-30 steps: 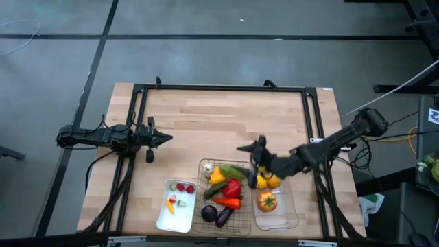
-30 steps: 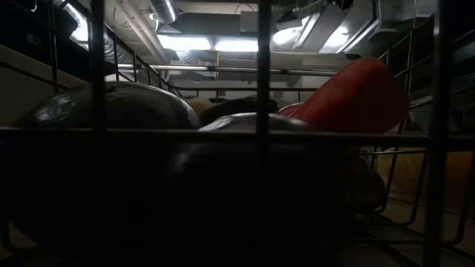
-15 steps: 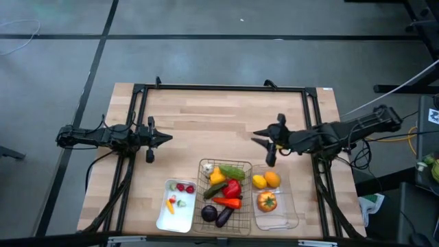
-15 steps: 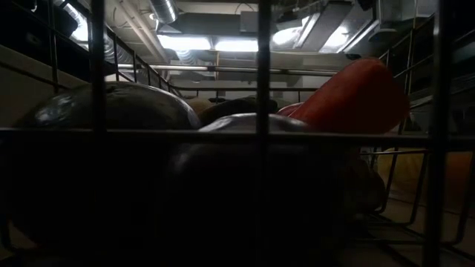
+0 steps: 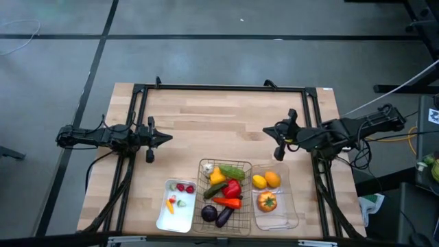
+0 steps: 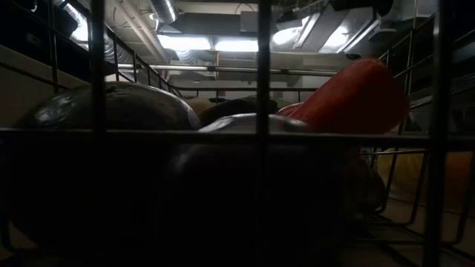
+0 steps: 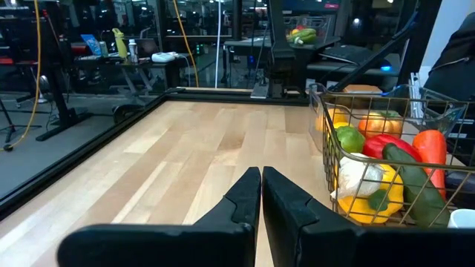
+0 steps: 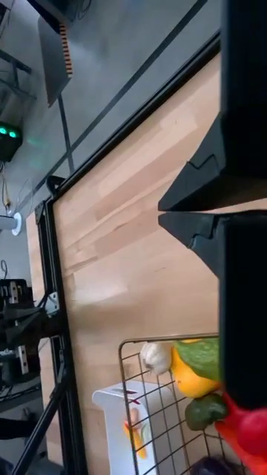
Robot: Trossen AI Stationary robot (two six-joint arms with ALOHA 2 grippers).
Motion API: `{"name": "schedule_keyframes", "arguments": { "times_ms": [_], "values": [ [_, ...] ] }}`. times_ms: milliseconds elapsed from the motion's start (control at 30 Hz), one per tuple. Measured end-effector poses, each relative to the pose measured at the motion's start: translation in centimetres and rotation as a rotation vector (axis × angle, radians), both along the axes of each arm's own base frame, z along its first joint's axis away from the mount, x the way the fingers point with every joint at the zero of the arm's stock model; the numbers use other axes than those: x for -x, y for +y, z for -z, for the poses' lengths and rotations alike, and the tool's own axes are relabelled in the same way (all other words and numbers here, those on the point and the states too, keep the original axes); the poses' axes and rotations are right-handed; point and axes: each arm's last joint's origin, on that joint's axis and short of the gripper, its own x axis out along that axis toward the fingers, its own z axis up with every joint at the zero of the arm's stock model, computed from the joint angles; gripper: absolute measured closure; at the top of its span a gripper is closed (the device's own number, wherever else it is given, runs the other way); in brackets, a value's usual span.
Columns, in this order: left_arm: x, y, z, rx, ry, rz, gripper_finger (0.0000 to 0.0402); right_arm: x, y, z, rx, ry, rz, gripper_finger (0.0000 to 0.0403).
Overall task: Sort produce into baskets
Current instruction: Return to Home Position
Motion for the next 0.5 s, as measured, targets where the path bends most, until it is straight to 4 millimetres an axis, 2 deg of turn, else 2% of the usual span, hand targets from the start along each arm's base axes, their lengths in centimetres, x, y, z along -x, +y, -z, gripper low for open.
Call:
{"name": "schedule_keyframes", "arguments": {
  "times_ms": [233, 500],
  "values": [
    [0.0, 0.0, 0.0, 0.000, 0.000, 0.000, 0.0389, 2.5, -0.9, 3.7, 0.026, -0.098, -0.032, 0.0393],
    [0.0, 0.0, 0.0, 0.000, 0.000, 0.000, 0.0389, 7.0, -2.5, 7.7, 0.015, -0.217, -0.050, 0.0391]
  ]
}}
